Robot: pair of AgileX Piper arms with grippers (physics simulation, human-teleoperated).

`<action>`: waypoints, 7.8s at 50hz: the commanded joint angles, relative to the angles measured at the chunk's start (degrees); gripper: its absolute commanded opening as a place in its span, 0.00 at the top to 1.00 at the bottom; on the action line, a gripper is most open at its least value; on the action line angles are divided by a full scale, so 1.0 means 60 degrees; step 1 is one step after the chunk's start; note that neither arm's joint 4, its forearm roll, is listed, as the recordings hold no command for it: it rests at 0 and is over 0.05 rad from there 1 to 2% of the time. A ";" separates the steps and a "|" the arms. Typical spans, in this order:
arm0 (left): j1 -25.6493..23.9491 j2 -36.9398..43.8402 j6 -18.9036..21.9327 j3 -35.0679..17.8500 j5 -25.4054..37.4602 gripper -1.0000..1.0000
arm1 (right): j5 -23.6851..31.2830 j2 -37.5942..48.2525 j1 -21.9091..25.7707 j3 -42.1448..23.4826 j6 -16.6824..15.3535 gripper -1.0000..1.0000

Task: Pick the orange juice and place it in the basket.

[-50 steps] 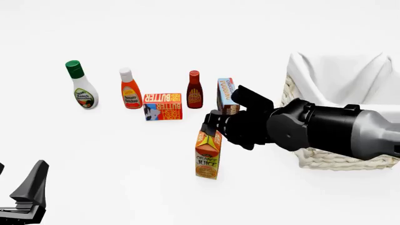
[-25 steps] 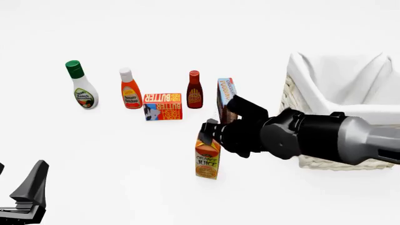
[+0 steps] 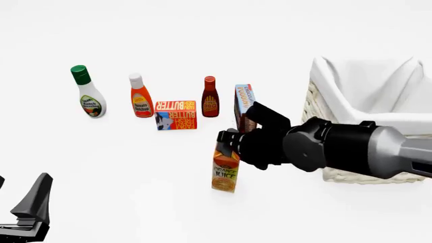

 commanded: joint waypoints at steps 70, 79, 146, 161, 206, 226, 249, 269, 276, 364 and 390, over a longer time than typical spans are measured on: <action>0.0000 0.0000 0.0000 0.0000 0.0000 0.00 | 0.1692 -0.3320 -0.0352 -0.1775 -0.2663 1.00; 0.0000 0.0000 0.0000 0.0000 0.0000 0.00 | 0.2378 -0.3536 -0.0588 -0.2386 -0.3328 1.00; 0.0000 0.0000 0.0000 0.0000 0.0000 0.00 | 0.5119 -0.4769 -0.3678 -0.4720 -0.6171 1.00; 0.0000 0.0000 0.0000 0.0000 0.0000 0.00 | 0.5159 -0.5017 -0.4770 -0.4439 -0.6544 1.00; 0.0000 0.0000 0.0000 0.0000 0.0000 0.00 | 0.5600 -0.5498 -0.6502 -0.4511 -0.6954 1.00; 0.0000 0.0000 0.0000 0.0000 0.0000 0.00 | 0.4112 -0.4555 -0.6564 -0.3836 -0.6366 1.00; 0.0000 0.0000 0.0000 0.0000 0.0000 0.00 | 0.2967 -0.4205 -0.7424 -0.2571 -0.6206 1.00; 0.0000 0.0000 0.0000 0.0000 0.0000 0.00 | 0.2162 -0.3979 -0.7648 -0.1527 -0.5793 1.00; 0.0000 0.0000 0.0000 0.0000 0.0000 0.00 | 0.2029 -0.3749 -0.7811 -0.1506 -0.5815 1.00; 0.0000 0.0000 0.0000 0.0000 0.0000 0.00 | 0.0823 -0.0634 -0.8424 -0.1896 -0.6194 1.00; 0.0000 0.0000 0.0000 0.0000 0.0000 0.00 | 0.0757 -0.0577 -0.8534 -0.2014 -0.6128 0.00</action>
